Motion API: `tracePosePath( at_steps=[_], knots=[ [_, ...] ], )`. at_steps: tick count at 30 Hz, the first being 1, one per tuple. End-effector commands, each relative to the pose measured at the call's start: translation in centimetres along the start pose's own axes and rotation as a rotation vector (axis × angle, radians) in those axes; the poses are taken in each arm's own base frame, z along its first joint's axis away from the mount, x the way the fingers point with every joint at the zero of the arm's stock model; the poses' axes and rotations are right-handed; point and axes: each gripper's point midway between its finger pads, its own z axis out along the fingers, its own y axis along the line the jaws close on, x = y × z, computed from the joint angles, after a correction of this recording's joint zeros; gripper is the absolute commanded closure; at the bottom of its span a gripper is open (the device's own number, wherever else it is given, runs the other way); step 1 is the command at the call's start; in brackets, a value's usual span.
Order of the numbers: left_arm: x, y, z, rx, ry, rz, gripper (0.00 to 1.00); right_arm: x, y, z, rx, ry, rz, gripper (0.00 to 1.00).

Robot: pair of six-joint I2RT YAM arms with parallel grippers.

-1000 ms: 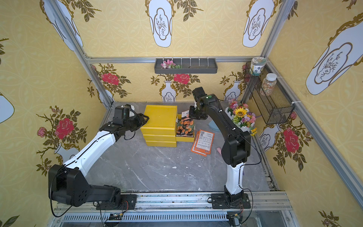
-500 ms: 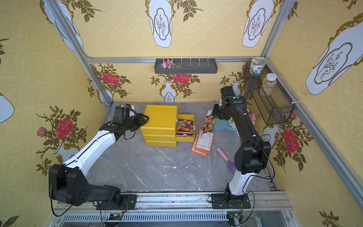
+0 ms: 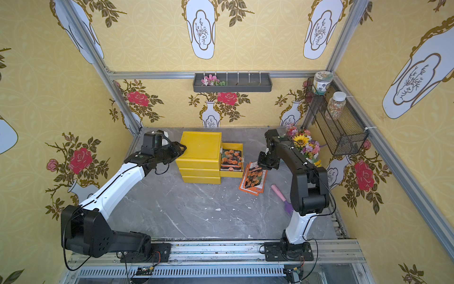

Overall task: Take the seed bags out of the drawer
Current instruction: Place the seed packet at the center of the board, then pick up the seed packet from the drawer.

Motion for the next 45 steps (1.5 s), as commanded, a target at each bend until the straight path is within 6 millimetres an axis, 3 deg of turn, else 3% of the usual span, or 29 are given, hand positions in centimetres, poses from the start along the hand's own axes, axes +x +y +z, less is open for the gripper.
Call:
tracePosePath(
  at_steps=[1, 4, 9, 13, 17, 20, 24, 32, 39, 45],
  knots=[
    [2.8, 1.7, 0.2, -0.058, 0.11, -0.026, 0.47, -1.2, -1.2, -0.8, 0.094, -0.047, -0.013, 0.57],
    [2.8, 1.7, 0.1, -0.058, 0.109, -0.025, 0.47, -2.5, 0.5, -2.7, 0.079, -0.102, -0.055, 0.55],
    [2.9, 1.8, 0.0, -0.06, 0.111, -0.024, 0.47, -3.3, 8.4, -6.2, -0.037, -0.188, -0.193, 0.58],
    [3.0, 1.9, -0.1, -0.06, 0.108, -0.025, 0.47, -2.1, 14.5, -7.0, -0.138, -0.18, -0.256, 0.75],
    [3.2, 2.0, -0.3, -0.06, 0.108, -0.032, 0.46, -0.8, 18.2, -5.4, -0.186, -0.143, -0.289, 0.92],
    [3.3, 2.0, -0.5, -0.056, 0.105, -0.035, 0.47, 0.2, 19.5, -3.1, -0.196, -0.09, -0.284, 1.0],
    [3.3, 1.9, -0.6, -0.047, 0.098, -0.045, 0.46, 1.1, 20.0, -0.2, -0.227, -0.031, -0.254, 1.0],
    [3.6, 2.0, -0.5, -0.043, 0.104, -0.05, 0.46, 1.3, 19.6, 3.2, -0.175, 0.006, -0.26, 1.0],
    [3.6, 2.1, -0.5, -0.043, 0.108, -0.044, 0.47, 2.3, 20.0, 5.5, -0.168, 0.048, -0.263, 1.0],
    [3.8, 2.2, -0.4, -0.047, 0.113, -0.044, 0.46, 3.6, 22.8, 5.8, -0.364, 0.114, -0.236, 1.0]
  ],
)
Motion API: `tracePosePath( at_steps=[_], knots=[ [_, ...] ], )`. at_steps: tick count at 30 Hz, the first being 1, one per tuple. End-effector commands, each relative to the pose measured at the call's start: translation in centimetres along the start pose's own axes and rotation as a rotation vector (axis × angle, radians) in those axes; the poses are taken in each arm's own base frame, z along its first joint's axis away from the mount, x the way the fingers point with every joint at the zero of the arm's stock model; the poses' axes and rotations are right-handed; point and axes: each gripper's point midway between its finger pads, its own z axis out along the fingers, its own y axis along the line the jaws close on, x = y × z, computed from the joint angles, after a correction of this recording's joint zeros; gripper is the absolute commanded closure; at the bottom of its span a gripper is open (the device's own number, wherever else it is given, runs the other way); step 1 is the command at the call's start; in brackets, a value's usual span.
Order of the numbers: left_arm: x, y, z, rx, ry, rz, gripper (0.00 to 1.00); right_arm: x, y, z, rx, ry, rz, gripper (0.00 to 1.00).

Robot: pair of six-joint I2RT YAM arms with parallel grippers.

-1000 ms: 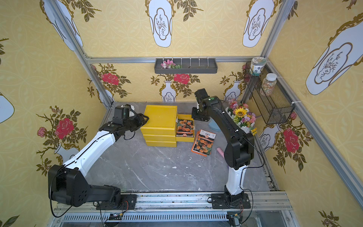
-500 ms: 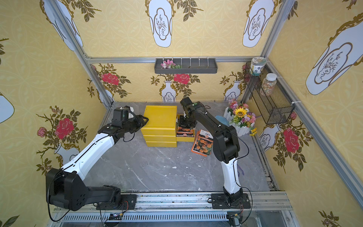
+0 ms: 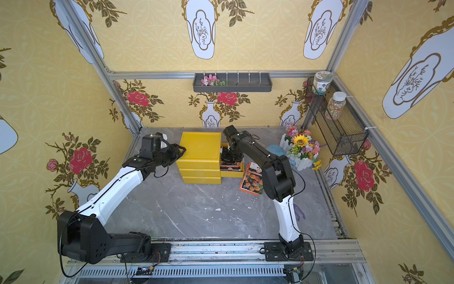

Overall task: Take the seed bags out of the drawer
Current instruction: Pick up the seed packet from the drawer.

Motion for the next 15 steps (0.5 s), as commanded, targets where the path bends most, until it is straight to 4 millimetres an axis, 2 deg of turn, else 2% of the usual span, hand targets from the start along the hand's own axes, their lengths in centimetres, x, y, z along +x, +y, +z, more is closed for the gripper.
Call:
tracePosePath(
  at_steps=[1, 5, 10, 15],
  knots=[
    [2.9, 2.0, 0.3, -0.065, 0.117, -0.021, 0.47, 0.6, 3.1, 1.1, -0.185, 0.043, 0.016, 1.0],
    [3.0, 2.1, 0.3, -0.065, 0.118, -0.023, 0.46, 0.2, 3.3, -0.2, -0.249, 0.023, 0.03, 0.99],
    [2.8, 2.0, 0.3, -0.065, 0.114, -0.022, 0.47, -0.8, 2.5, -2.5, -0.264, -0.022, 0.031, 0.89],
    [2.7, 1.9, 0.5, -0.066, 0.115, -0.022, 0.47, -1.3, 1.7, -4.3, -0.185, -0.049, -0.007, 0.78]
  ],
)
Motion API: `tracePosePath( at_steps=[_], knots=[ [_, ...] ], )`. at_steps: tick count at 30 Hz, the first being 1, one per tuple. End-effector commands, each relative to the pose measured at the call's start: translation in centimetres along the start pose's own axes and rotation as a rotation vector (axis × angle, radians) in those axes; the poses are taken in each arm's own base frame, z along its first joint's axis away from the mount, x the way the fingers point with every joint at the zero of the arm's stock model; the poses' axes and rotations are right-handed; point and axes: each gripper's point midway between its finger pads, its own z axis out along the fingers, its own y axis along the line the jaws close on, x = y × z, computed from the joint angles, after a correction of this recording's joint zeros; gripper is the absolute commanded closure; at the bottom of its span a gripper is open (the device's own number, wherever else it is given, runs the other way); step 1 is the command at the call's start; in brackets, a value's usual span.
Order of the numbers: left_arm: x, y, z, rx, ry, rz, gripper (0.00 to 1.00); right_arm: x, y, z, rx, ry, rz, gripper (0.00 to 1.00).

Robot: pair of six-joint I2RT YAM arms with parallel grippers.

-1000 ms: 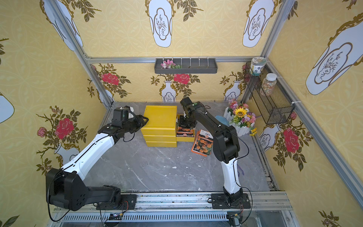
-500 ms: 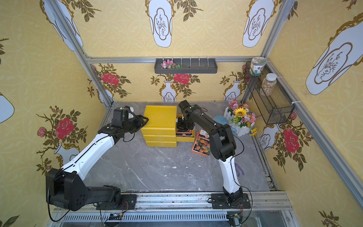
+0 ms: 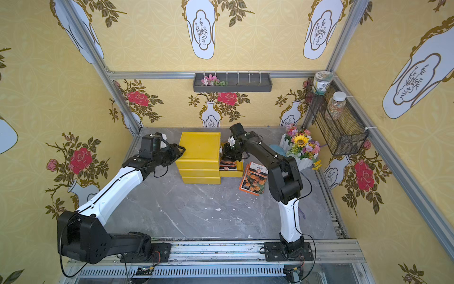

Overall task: Take the seed bags out of the drawer
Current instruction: Pick up the seed packet from the drawer.

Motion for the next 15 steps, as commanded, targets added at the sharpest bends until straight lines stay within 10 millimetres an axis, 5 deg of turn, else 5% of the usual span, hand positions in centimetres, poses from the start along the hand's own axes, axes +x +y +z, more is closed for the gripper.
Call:
tracePosePath(
  at_steps=[1, 9, 15],
  knots=[
    [2.9, 1.8, 0.5, -0.06, 0.121, -0.02, 0.47, -0.2, -0.6, -1.3, 0.07, -0.01, -0.039, 0.76],
    [2.7, 1.8, 0.6, -0.061, 0.116, -0.025, 0.47, -0.1, -3.5, -1.9, 0.33, -0.023, -0.076, 0.58],
    [2.7, 1.8, 0.8, -0.06, 0.117, -0.032, 0.47, -0.1, -4.8, 0.0, 0.361, 0.004, -0.06, 0.77]
  ],
)
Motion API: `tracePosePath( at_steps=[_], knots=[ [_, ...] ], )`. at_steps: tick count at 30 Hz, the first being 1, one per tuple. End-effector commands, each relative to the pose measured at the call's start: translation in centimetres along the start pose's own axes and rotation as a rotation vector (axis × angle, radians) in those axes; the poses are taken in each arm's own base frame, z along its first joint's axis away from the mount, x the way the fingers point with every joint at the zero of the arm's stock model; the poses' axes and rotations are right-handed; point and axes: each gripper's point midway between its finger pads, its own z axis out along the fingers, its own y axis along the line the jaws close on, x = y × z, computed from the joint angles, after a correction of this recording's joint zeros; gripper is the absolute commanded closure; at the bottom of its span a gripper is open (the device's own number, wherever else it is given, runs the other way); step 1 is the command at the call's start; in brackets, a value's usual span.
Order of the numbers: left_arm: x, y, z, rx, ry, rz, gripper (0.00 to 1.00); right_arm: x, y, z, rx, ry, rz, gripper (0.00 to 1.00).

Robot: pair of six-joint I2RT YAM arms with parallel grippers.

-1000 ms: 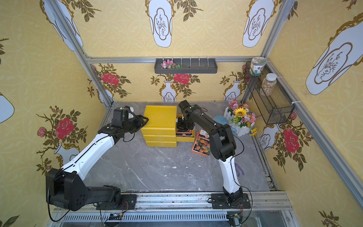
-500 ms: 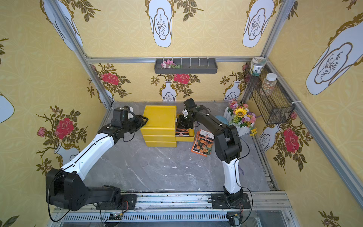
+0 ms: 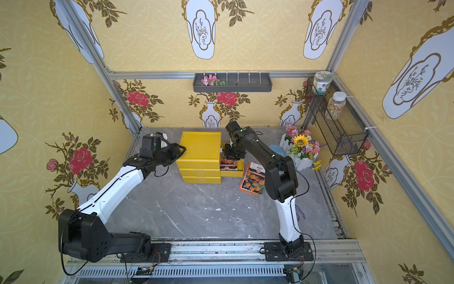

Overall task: Take the seed bags out of the drawer
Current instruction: Pick up the seed packet from the drawer.

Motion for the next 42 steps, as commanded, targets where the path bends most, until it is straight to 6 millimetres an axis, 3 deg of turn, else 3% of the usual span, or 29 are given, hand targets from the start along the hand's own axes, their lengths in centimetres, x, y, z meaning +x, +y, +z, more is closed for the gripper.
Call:
tracePosePath(
  at_steps=[1, 9, 14, 17, 27, 37, 42],
  knots=[
    [2.7, 2.0, 0.5, -0.067, 0.111, -0.03, 0.46, 0.1, -0.9, 0.8, 0.05, 0.01, 0.001, 0.78],
    [2.7, 2.0, 0.4, -0.07, 0.106, -0.033, 0.47, 0.7, 0.0, 2.9, -0.003, 0.06, 0.001, 0.84],
    [2.8, 2.2, 0.5, -0.075, 0.107, -0.037, 0.47, 0.6, 2.8, 2.6, -0.167, 0.071, -0.001, 0.83],
    [2.7, 2.2, 0.5, -0.075, 0.106, -0.039, 0.47, 0.3, 3.4, 1.9, -0.227, 0.067, 0.022, 0.81],
    [2.5, 2.1, 0.7, -0.074, 0.102, -0.044, 0.47, -1.5, 0.4, -2.0, -0.141, -0.019, 0.025, 0.65],
    [2.4, 2.0, 0.8, -0.071, 0.102, -0.043, 0.46, -1.1, -1.3, -0.7, 0.002, 0.003, 0.022, 0.46],
    [2.6, 2.0, 0.9, -0.068, 0.108, -0.045, 0.47, -1.8, -1.4, -0.3, 0.041, -0.005, 0.01, 0.44]
  ],
)
